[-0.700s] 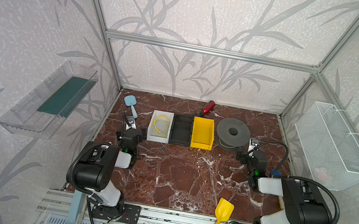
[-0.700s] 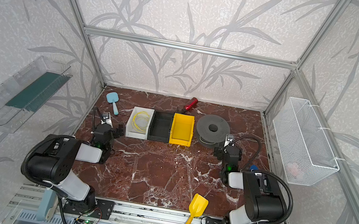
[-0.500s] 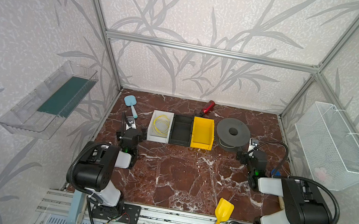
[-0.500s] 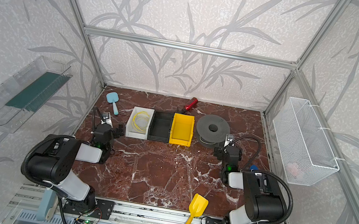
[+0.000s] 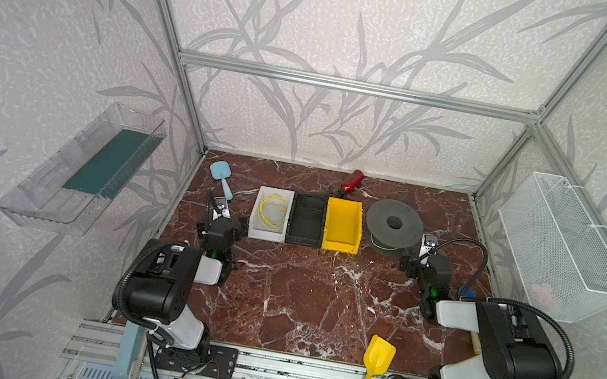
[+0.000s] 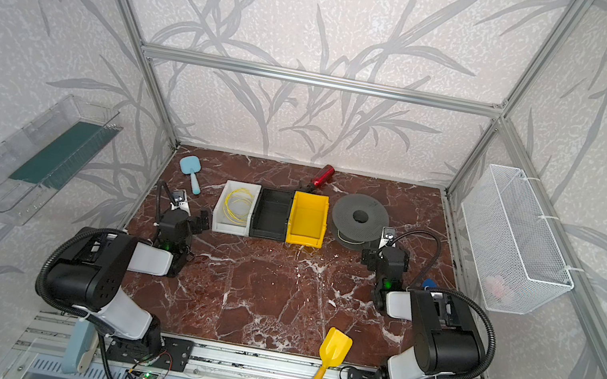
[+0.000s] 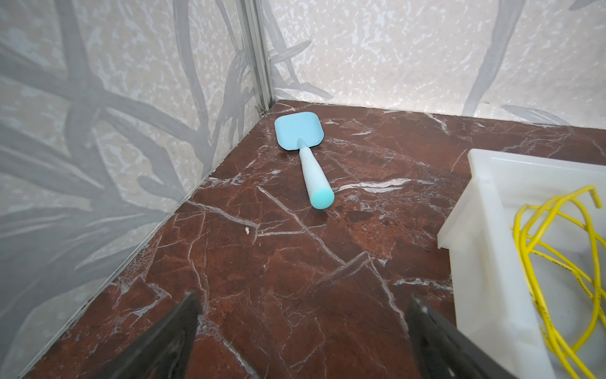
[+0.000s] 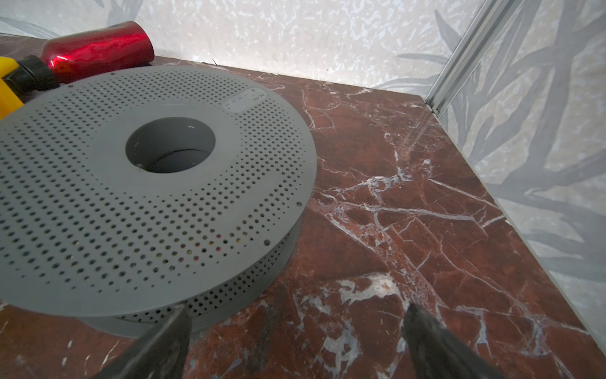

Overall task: Wrap the cables
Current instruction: 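Grasp the grey spool rim with the right gripper while the left arm advances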

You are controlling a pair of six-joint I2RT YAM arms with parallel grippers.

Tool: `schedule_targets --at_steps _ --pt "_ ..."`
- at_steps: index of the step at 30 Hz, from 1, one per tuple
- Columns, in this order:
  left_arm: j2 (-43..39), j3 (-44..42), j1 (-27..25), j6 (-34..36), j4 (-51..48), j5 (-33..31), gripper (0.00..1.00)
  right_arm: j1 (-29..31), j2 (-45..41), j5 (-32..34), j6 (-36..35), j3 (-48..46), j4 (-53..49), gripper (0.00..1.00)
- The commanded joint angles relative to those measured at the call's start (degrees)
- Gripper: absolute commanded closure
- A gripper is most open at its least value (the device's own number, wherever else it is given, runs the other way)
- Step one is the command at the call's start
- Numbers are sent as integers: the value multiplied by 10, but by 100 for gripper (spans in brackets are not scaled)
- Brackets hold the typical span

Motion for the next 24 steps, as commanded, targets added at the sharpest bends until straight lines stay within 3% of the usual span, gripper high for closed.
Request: schedule_targets --at_steps 1,10,13,16,19,21,24 --pt "3 -1 -1 1 18 -7 1 1 -5 10 -2 12 12 1" --pt "-14 9 3 -9 -14 -13 1 3 -24 12 -17 -1 45 1" --pt "-29 19 0 3 -40 -7 1 8 -123 57 4 27 -114 1" --pt "-87 90 -13 -11 -214 -82 1 -10 -198 88 77 97 -289 1" --pt "-132 154 -16 -9 -334 -129 1 -31 -228 18 123 168 -422 1" --pt "-160 221 -20 -45 -482 -155 1 -31 -245 -32 136 193 -471 1" --pt "-191 321 -25 -114 -694 -125 1 -30 -272 -110 172 202 -504 1"
